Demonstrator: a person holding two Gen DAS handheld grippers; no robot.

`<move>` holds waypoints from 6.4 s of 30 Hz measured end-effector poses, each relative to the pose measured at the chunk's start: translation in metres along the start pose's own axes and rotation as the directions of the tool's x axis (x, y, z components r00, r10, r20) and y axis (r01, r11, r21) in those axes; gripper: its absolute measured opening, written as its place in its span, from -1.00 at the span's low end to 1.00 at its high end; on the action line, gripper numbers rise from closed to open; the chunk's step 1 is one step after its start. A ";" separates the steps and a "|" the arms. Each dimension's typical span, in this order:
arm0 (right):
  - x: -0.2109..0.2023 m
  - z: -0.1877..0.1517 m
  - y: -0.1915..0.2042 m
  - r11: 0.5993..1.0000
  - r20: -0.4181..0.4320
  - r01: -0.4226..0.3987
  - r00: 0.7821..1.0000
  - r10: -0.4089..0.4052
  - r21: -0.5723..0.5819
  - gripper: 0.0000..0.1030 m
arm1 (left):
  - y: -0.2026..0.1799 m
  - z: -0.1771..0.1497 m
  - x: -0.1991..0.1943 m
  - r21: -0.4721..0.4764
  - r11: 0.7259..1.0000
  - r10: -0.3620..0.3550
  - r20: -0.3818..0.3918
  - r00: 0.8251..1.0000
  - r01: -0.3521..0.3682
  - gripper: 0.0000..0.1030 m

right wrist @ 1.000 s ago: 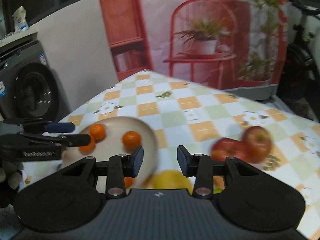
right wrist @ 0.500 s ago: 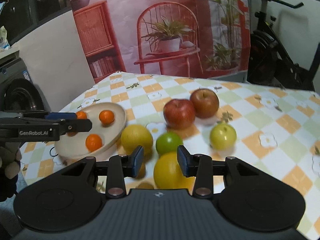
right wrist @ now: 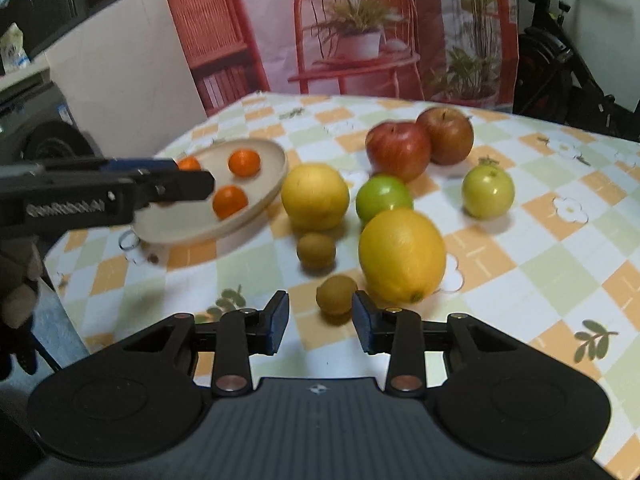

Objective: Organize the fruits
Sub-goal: 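Grasp a small brown kiwi with the right tool while the left tool returns to the fruit, then grasp another brown kiwi with the left tool while the right tool holds its kiwi, then carry both kiwis over the beige plate and open both tools, then lift both tools away from the plate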

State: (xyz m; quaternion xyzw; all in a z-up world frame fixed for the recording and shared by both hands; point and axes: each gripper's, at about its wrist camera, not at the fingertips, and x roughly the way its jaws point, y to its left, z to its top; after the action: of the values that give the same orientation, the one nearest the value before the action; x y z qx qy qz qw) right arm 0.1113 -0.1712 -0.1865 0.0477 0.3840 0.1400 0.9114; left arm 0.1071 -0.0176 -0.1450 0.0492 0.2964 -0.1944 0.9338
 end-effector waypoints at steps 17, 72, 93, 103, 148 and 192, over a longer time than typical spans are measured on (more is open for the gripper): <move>0.025 -0.003 -0.002 0.998 0.012 0.061 0.998 -0.061 -0.022 -0.42 | 0.008 -0.007 0.013 -0.047 0.998 -0.035 -0.055 0.998 0.033 -0.04; -0.024 0.009 -0.034 1.000 0.132 0.017 0.991 -0.020 0.021 -0.43 | -0.016 -0.006 0.037 -0.028 0.993 -0.117 -0.125 0.985 0.115 -0.04; -0.029 0.018 -0.039 0.999 0.143 0.032 0.989 -0.033 0.011 -0.43 | -0.023 -0.006 0.070 -0.022 0.989 -0.145 -0.169 0.975 0.143 -0.04; -0.029 0.023 -0.043 0.999 0.141 0.038 0.989 -0.038 0.002 -0.43 | -0.023 -0.007 0.082 -0.031 0.988 -0.157 -0.179 0.971 0.154 -0.04; 0.070 0.106 0.031 0.934 0.013 -0.227 0.971 0.240 -0.275 -0.43 | 0.087 0.001 0.029 -0.184 0.968 0.151 -0.126 0.980 -0.173 -0.42; -0.019 0.107 -0.003 0.989 0.218 -0.044 0.973 0.074 -0.140 -0.40 | 0.019 0.064 -0.073 -0.133 0.897 0.439 0.142 0.887 -0.422 -0.11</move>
State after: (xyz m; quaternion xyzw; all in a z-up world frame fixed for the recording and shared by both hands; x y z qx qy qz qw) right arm 0.1754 -0.1770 -0.0992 0.0128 0.2677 0.1863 0.9452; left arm 0.0936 0.0108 -0.0513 0.0511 0.2074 0.0290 0.9765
